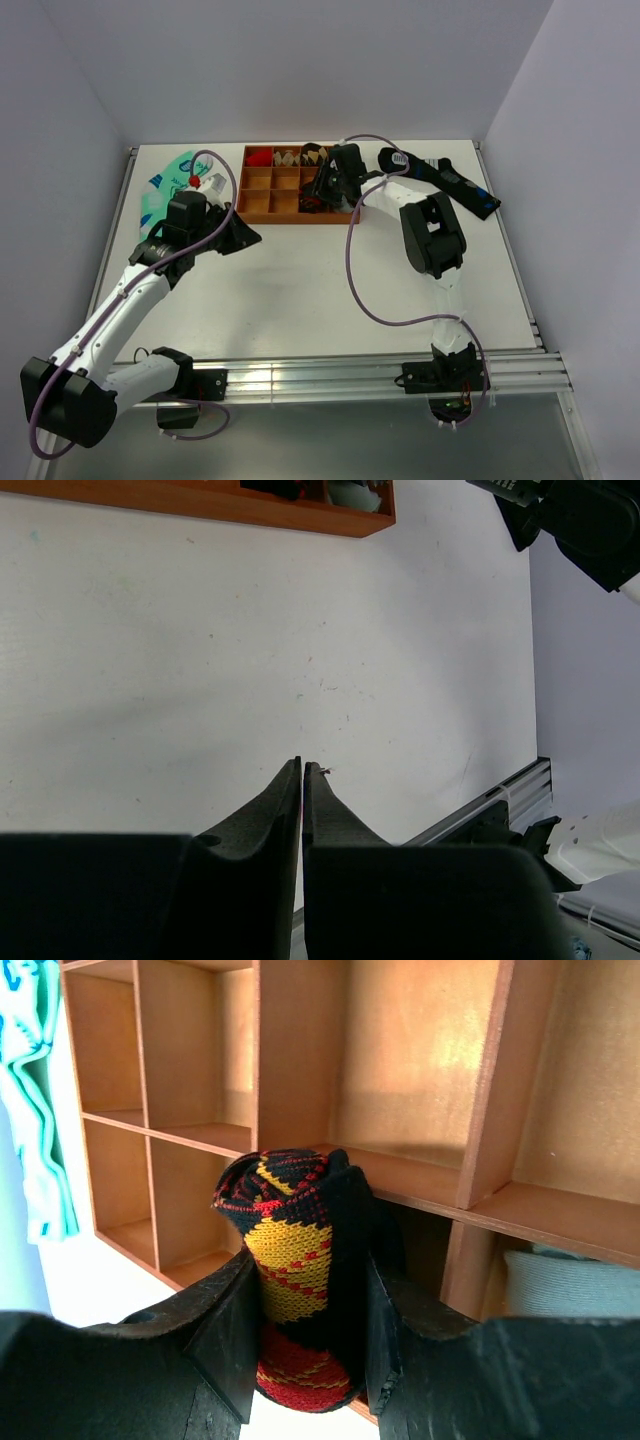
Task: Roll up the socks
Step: Place the sock in the storage box.
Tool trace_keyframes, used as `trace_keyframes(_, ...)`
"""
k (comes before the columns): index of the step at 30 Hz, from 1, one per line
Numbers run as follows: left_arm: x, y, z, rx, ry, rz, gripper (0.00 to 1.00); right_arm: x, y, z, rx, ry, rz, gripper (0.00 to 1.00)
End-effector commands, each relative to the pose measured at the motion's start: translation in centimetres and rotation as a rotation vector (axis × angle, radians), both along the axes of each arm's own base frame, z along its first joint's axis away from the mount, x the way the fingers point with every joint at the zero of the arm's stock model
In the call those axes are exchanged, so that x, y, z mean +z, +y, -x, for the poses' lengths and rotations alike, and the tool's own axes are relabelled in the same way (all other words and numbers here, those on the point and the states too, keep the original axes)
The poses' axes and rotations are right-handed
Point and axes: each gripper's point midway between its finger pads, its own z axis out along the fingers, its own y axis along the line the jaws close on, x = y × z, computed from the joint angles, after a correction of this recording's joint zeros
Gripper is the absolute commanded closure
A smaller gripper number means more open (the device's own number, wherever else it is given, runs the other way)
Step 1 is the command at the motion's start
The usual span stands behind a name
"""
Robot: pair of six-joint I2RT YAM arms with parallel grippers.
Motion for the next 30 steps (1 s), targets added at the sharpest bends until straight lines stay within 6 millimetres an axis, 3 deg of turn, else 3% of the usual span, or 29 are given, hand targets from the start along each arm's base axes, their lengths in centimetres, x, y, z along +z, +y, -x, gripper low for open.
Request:
trace_keyframes(1,0.3,-0.3,-0.4,-0.016,-0.029,0.011,0.9,-2.5,-3.3,0.7,-0.058,0.073,0.151,1.0)
trace_keyframes(23,-0.9,-0.2,-0.7,-0.008,-0.003,0.006,0.91,-5.3,-4.0,3.5,-0.028,0.156,0.231,1.0)
trace_keyframes(30,-2.3,-0.4,-1.4,0.011,0.033,0.017,0.92,-5.9,-4.3,4.4,-0.011,0.181,0.267,1.0)
